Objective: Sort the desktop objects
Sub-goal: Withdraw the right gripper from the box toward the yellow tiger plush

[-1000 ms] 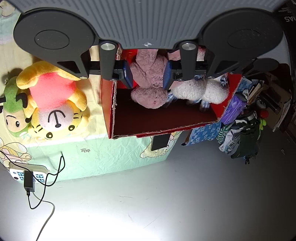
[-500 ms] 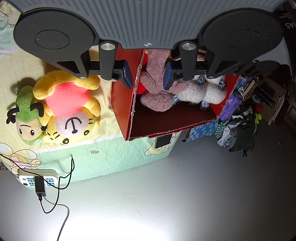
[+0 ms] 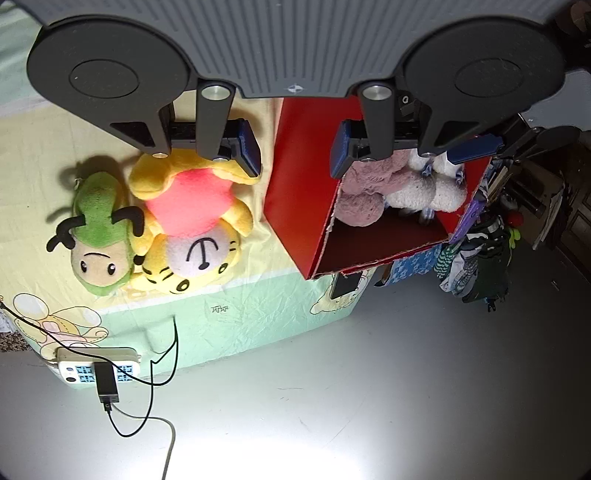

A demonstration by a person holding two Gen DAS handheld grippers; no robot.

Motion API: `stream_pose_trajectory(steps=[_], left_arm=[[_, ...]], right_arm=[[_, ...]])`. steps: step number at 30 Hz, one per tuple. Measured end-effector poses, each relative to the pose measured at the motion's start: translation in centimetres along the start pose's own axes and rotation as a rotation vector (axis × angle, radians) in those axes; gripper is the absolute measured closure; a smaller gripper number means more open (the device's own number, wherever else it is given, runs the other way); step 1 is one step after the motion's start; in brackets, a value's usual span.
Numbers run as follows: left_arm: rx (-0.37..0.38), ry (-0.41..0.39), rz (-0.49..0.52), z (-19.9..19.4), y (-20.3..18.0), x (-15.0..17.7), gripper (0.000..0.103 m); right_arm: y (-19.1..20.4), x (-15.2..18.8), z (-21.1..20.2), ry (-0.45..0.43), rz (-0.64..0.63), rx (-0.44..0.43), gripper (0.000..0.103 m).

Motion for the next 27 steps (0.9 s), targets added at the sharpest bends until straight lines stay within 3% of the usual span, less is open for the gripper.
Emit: stream_pose_trajectory(steps=[18,27], left_arm=[[0.1,0.047,0.047,1.6,-9.9,-0.4,0.015],[0.129,0.109,0.062,4.0,-13.1,0.2,0.015]], right_arm=[[-8.5,0.6,-2.1,0.024,0.099,0.008,0.058],[-11.9,1.2,-2.6,0.031,0.14,0.023,0.058]])
Point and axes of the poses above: each gripper's, at about its wrist camera, not at the fingertips, and z roughly the way its jaws point, y to its left, x to its underside, the point moved 9 cm from there along z, roughly the way its jaws point, and after that the axes turned 8 degrees about -z, right-handed, at the moved point
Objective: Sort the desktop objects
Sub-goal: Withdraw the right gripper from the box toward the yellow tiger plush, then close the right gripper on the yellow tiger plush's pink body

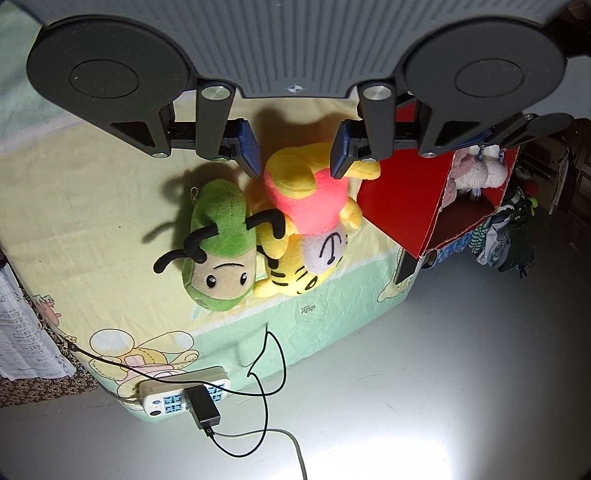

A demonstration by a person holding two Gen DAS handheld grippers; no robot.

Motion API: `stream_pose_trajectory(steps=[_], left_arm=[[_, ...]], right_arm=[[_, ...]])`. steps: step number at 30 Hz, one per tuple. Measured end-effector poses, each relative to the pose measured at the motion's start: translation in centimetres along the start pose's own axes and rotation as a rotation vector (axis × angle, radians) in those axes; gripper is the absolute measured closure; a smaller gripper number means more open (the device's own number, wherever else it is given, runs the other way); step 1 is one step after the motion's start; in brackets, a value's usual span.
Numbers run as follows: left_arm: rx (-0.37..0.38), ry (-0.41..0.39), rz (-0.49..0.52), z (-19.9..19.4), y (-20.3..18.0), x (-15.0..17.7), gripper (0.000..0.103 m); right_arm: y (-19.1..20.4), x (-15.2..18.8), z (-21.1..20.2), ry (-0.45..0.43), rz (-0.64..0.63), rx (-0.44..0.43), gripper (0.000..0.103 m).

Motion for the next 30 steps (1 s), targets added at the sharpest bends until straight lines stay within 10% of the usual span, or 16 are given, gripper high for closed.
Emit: stream_pose_trajectory(steps=[30], left_arm=[[0.092,-0.008,-0.157,8.3,0.2,-3.8,0.005]], right_arm=[[-3.6,-6.4,7.3,0.04,0.082,-0.136,0.05]])
Point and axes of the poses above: each gripper's, at about its wrist camera, not at the fingertips, and z roughly the way its jaws point, y to its left, x to its underside, the point moved 9 cm from there along z, roughly the way its jaws point, and after that the axes turned 8 degrees about -z, right-handed, at the moved point
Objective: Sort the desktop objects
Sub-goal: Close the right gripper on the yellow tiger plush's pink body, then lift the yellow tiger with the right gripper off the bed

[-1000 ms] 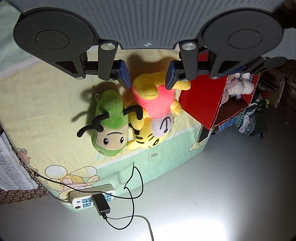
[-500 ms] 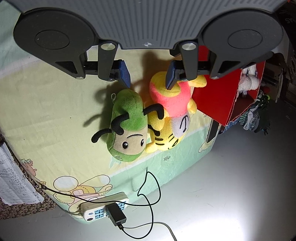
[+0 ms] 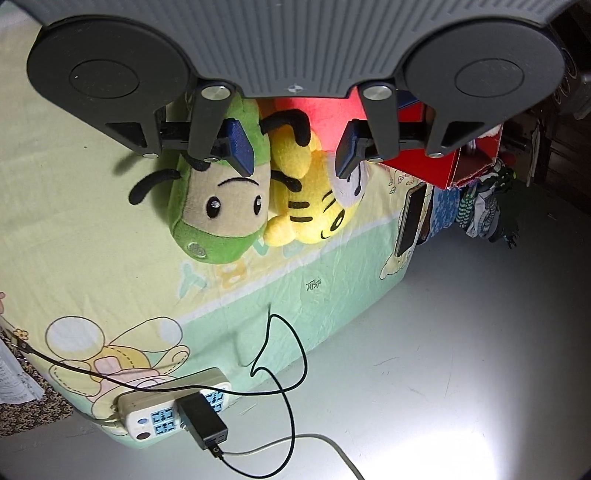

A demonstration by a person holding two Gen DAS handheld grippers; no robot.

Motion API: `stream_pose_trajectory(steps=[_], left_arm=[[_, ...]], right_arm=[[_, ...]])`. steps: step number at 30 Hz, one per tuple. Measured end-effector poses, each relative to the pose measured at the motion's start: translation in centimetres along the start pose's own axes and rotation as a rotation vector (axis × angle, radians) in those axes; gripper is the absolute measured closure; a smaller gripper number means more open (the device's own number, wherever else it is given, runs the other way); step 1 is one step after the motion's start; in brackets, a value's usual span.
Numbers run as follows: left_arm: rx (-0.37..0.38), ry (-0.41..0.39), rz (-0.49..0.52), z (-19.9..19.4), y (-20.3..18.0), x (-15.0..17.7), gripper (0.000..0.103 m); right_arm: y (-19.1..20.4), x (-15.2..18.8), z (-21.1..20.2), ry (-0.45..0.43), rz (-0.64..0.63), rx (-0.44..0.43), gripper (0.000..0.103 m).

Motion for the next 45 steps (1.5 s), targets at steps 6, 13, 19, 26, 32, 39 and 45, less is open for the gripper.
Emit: stream_pose_trajectory(steps=[6,13,19,26,32,39,45], left_arm=[[0.007,0.05,-0.07,1.8,1.3,-0.2,0.001],[0.014,0.093,-0.09,3.1,1.6,0.6,0.0],[0.026,0.114,-0.141,4.4,2.5,0.5,0.0],[0.023,0.116,-0.117,4.0,2.4,1.4,0.003],[0.023,0.108,-0.079,2.8,2.2,2.9,0.005],[0.109,0.131,-0.107,0.4,1.1,3.8,0.01],[0.174,0.168,-0.04,-2.4,-0.9,7.3,0.01]], right_arm=[[0.8,-0.3,2.7,0.038,-0.046,-0.012,0.05],[1.4,1.5,4.5,0.128,-0.103,0.023,0.051],[2.1,1.5,5.6,0.14,-0.125,-0.015,0.06],[4.5,1.8,4.9,0.145,-0.273,-0.036,0.086],[5.9,3.1,3.8,0.16,-0.34,-0.028,0.086],[6.5,4.1,0.6,0.172,-0.254,-0.096,0.086],[6.4,6.6,-3.2,0.195,-0.212,-0.107,0.086]])
Point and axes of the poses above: each gripper's, at about its wrist camera, not at the fingertips, and z roughly the way its jaws point, y to its left, x to its underside, the point moved 9 cm from there along z, roughly the way its jaws point, and after that the axes turned 8 degrees about -z, right-handed, at the moved point
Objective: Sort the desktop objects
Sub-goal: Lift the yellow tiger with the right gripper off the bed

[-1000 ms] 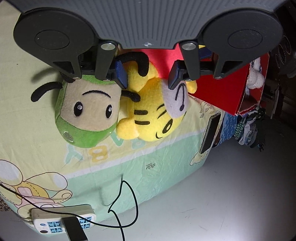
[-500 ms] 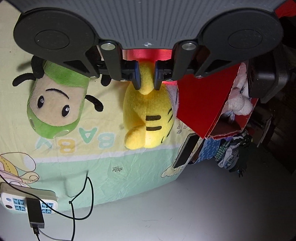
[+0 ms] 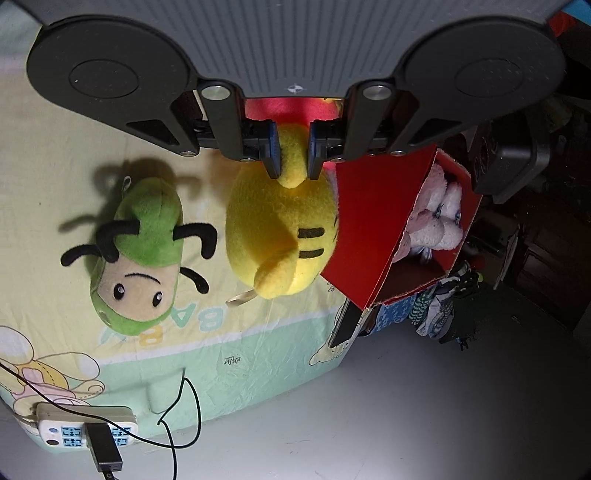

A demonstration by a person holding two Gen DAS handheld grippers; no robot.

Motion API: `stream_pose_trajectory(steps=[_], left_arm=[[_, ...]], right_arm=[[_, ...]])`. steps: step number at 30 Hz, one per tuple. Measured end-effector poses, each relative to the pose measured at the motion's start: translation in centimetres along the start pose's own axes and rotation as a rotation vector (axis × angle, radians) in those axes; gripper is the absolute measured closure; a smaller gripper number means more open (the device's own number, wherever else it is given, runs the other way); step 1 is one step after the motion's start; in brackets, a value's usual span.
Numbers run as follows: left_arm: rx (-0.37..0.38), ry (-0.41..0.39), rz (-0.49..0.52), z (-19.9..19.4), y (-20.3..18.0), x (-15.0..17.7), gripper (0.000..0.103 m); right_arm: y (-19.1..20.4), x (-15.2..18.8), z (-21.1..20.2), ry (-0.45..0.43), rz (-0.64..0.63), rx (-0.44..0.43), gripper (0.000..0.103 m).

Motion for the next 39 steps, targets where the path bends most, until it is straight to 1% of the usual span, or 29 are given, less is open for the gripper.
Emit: stream_pose_trajectory(steps=[3,6,8,9,11,12,13,14,16,17,20,22,24,25,26,27,29,32,36,39], left_arm=[[0.023,0.052,-0.003,0.0,-0.1,2.1,0.01],[-0.028,0.064,-0.011,0.5,0.7,3.2,0.011],[-0.035,0.054,-0.035,0.9,1.2,2.8,0.01],[-0.04,0.045,-0.038,1.0,1.4,2.6,0.008],[-0.068,0.027,-0.022,1.2,1.5,2.4,0.008],[-0.07,0.022,-0.02,1.2,1.5,2.3,0.008],[-0.069,0.02,-0.024,1.3,1.6,2.3,0.008],[-0.068,0.016,-0.026,1.2,1.7,2.2,0.008],[-0.07,0.006,-0.03,1.1,1.9,2.1,0.007],[-0.075,0.0,-0.032,0.9,2.1,2.2,0.006],[-0.09,-0.02,-0.028,0.5,2.4,2.1,0.006],[-0.107,-0.039,-0.005,0.2,2.2,1.9,0.008],[-0.124,-0.046,0.036,0.0,1.8,1.9,0.017],[-0.134,-0.045,0.057,0.1,1.6,1.9,0.018],[-0.145,-0.046,0.078,0.2,1.3,1.9,0.022],[-0.156,-0.045,0.096,0.4,1.2,2.0,0.023],[-0.159,-0.045,0.108,0.4,1.2,2.2,0.023],[-0.141,-0.045,0.108,-0.2,1.1,2.1,0.025],[-0.105,-0.07,0.135,-1.9,0.0,1.9,0.026],[-0.07,-0.114,0.172,-3.7,-1.1,1.5,0.026]], right_arm=[[-0.6,1.7,0.0,0.025,0.018,0.037,0.086],[-0.8,3.3,0.7,0.045,0.039,0.046,0.084],[-1.2,4.1,1.1,0.035,0.041,0.083,0.077],[-1.2,4.2,1.2,0.019,0.035,0.097,0.075],[-1.3,4.2,1.3,-0.003,0.039,0.107,0.069],[-1.4,4.2,1.5,-0.008,0.032,0.113,0.066],[-1.5,4.1,1.6,-0.013,0.021,0.131,0.054],[-1.9,4.1,1.6,-0.022,0.012,0.151,0.038],[-2.8,3.9,1.8,-0.032,0.017,0.177,0.028],[-3.1,3.9,2.0,-0.032,0.031,0.16,0.029],[-3.2,3.7,2.9,-0.027,0.105,0.072,0.03],[-2.9,3.5,3.6,-0.03,0.108,0.053,0.03],[-2.3,3.4,4.3,-0.028,0.124,0.007,0.032],[-2.0,3.4,4.6,-0.021,0.138,-0.019,0.037],[-1.5,3.6,4.9,-0.009,0.151,-0.049,0.04],[-1.1,3.7,5.1,-0.005,0.145,-0.054,0.041],[-0.2,3.8,5.0,-0.009,0.095,-0.034,0.047],[0.1,3.9,4.3,-0.02,0.105,-0.036,0.051],[0.5,3.9,2.6,-0.052,0.129,-0.039,0.052],[1.6,3.2,0.8,-0.095,0.11,-0.019,0.052]])
Point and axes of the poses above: each gripper's, at about its wrist camera, not at the fingertips, and z roughly the way its jaws point, y to its left, x to its underside, the point moved 9 cm from there along z, roughly the way its jaws point, and after that the axes turned 8 degrees about -z, right-handed, at the moved point
